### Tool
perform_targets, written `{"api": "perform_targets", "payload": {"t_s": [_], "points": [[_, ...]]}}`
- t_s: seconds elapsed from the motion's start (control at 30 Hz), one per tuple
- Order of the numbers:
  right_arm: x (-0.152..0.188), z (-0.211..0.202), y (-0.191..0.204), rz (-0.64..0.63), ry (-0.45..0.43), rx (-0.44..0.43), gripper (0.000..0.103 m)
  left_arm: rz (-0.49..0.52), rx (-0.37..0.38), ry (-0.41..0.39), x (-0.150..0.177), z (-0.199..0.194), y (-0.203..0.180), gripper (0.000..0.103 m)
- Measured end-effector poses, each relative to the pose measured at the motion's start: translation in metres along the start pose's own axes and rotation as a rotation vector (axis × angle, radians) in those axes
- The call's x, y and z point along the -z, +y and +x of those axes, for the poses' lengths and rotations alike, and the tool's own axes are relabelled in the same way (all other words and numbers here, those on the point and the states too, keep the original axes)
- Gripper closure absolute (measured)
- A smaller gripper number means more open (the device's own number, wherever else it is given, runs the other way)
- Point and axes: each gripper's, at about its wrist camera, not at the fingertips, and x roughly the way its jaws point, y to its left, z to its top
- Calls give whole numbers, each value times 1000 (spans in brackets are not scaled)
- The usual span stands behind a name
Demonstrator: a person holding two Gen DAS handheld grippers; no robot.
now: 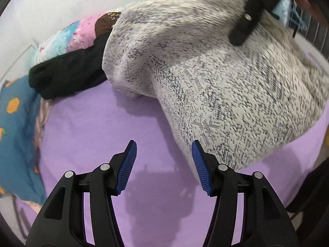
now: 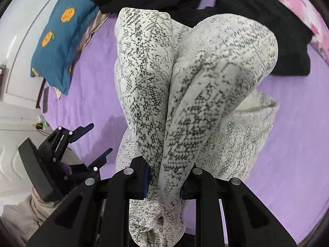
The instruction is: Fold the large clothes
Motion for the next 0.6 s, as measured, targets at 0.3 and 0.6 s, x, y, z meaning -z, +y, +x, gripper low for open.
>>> {"api": "perform_targets", "payload": {"t_s": [0.3,0.6], "points": [[23,3,-41,75,-76,-103,83,-192,160,-16,-16,24,17,48],[55,11,-99,172,-132,-191,83,-297,229,-39,-31,56,19,48]]}}
